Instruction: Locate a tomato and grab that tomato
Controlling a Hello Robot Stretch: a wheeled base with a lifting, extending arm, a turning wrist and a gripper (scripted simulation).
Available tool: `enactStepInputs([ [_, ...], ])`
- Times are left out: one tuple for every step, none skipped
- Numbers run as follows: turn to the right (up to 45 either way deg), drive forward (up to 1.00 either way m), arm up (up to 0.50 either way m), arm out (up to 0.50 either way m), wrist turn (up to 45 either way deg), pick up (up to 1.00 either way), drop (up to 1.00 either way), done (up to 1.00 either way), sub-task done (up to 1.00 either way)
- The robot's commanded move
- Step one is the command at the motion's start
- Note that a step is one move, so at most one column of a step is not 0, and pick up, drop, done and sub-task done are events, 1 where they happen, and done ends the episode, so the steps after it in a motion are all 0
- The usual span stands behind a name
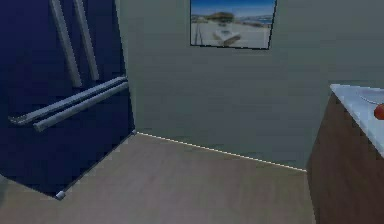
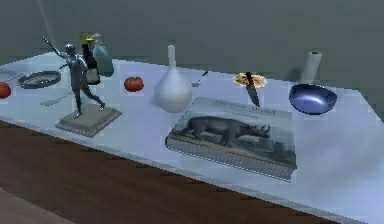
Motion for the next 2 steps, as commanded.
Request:
enactStepInputs([
  [-12.0, 0.0, 0.0, 0.0, 0.0, 0.0, 0.0, 0.0, 0.0],
  [45.0, 0.0, 0.0, 0.0, 0.0, 0.0, 0.0, 0.0, 0.0],
])
